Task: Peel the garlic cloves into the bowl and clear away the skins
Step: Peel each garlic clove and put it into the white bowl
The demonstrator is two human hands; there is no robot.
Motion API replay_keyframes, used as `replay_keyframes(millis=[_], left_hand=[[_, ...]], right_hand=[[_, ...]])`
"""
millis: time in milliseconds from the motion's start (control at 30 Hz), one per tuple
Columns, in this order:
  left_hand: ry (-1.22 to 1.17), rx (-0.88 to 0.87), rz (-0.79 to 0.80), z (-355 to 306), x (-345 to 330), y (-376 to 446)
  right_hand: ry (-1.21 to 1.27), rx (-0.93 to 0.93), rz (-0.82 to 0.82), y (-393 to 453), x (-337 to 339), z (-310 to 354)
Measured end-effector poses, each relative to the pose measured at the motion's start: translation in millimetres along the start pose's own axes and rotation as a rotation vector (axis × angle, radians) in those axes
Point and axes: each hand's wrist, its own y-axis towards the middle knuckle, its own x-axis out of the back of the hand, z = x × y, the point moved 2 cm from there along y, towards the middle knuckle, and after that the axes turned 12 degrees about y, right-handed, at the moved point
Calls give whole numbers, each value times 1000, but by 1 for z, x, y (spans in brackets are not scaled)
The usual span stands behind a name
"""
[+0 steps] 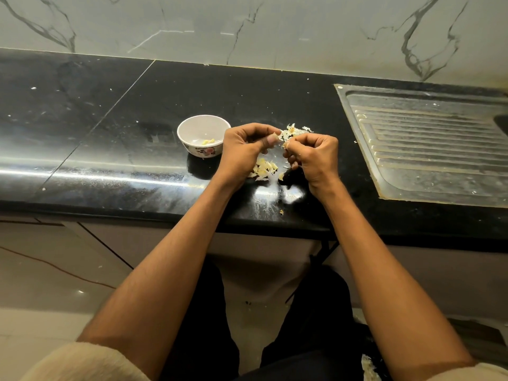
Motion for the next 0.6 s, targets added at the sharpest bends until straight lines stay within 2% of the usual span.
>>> replay_keyframes(millis=[333,600], left_hand=[[34,-28,71,0,-1,-1],[60,-10,66,1,-4,0]], right_hand=[[72,60,-19,2,4,-1],[-264,294,-95,4,6,-3]])
